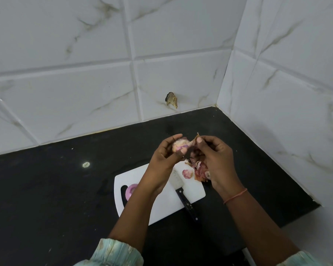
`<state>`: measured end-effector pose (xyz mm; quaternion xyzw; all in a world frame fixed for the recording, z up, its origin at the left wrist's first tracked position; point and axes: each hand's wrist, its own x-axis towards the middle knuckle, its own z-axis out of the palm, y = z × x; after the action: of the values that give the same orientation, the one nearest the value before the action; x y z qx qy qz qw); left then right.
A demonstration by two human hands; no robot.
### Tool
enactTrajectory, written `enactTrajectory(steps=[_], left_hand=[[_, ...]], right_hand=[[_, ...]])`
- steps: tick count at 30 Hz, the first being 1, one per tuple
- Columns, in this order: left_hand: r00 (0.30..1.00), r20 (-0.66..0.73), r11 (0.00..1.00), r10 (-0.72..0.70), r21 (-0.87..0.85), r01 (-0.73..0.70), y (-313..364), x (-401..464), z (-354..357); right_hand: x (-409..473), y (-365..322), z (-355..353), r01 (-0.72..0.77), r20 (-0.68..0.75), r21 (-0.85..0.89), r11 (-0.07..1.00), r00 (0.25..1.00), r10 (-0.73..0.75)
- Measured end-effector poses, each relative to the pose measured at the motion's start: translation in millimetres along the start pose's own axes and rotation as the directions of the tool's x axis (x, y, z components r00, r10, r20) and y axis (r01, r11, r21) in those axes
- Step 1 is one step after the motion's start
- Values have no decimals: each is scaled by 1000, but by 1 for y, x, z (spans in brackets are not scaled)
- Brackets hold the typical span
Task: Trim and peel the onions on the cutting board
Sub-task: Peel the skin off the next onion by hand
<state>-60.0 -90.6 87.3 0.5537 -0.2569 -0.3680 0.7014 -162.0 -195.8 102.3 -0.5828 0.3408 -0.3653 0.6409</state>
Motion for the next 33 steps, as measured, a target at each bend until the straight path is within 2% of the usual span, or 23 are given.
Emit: enactTrajectory(steps=[2, 5, 7, 8, 9, 10, 11, 12, 13, 14, 16, 18, 21, 23, 25, 27, 30, 33], left_hand=[[1000, 17, 1000, -17, -26, 18, 1, 0, 0], [999, 37, 999, -25, -45, 27, 1, -1, 0], [999, 41, 997, -32, -65, 35, 1, -1, 0], [999, 39, 997, -36, -72, 39, 1, -1, 0], [999, 34, 997, -36, -71, 38, 1, -1, -1], [999, 30, 998, -32, -60, 34, 1, -1, -1], [999, 25, 998, -28, -49, 29, 1, 0, -1], [999, 18, 999, -26, -37, 27, 0, 0, -1], [1000, 10, 999, -27, -31, 27, -1, 1, -2], [1000, -1, 999, -31, -36, 31, -1, 2, -2], [998, -25, 993, -51, -105, 48, -2, 3, -2], [996, -41, 978, -76, -198, 67, -4, 3, -2], [995, -53, 975, -81, -214, 68, -7, 4, -3], [997, -60, 987, -54, -153, 44, -8, 5, -4], [998, -68, 998, -6, -60, 2, -8, 5, -5], [995, -75, 997, 63, 37, -60, -7, 4, -3], [982, -105, 981, 158, 130, -144, -6, 4, -1], [971, -113, 961, 210, 208, -184, -3, 3, 0]], right_hand=[[2, -3, 0, -144, 46, 208, 967, 989, 138], [7, -7, -3, -318, 189, 562, 763, 948, 256], [12, -6, -6, -331, 215, 649, 684, 943, 253], [14, -4, -8, -314, 202, 659, 684, 949, 242], [15, -4, -8, -287, 172, 642, 711, 958, 231], [16, -2, -10, -242, 114, 568, 787, 970, 215], [16, 0, -12, -176, 23, 408, 896, 983, 183], [17, 4, -15, -101, -73, 171, 980, 991, 115], [19, 10, -17, -36, -134, -49, 998, 991, 29], [22, 18, -20, 0, -156, -187, 982, 987, -29], [29, 35, -25, -4, -178, -290, 957, 983, -50], [39, 50, -30, -62, -186, -390, 919, 983, -12], [47, 57, -32, -129, -71, -575, 808, 992, 108], [42, 49, -28, -31, -18, -609, 793, 1000, 25], [31, 33, -20, 179, 71, -515, 839, 983, -166], [19, 17, -12, 334, 217, -393, 857, 939, -267], [14, 10, -4, 542, 382, -409, 735, 832, -401], [16, 11, -3, 594, 382, -406, 694, 800, -462]])
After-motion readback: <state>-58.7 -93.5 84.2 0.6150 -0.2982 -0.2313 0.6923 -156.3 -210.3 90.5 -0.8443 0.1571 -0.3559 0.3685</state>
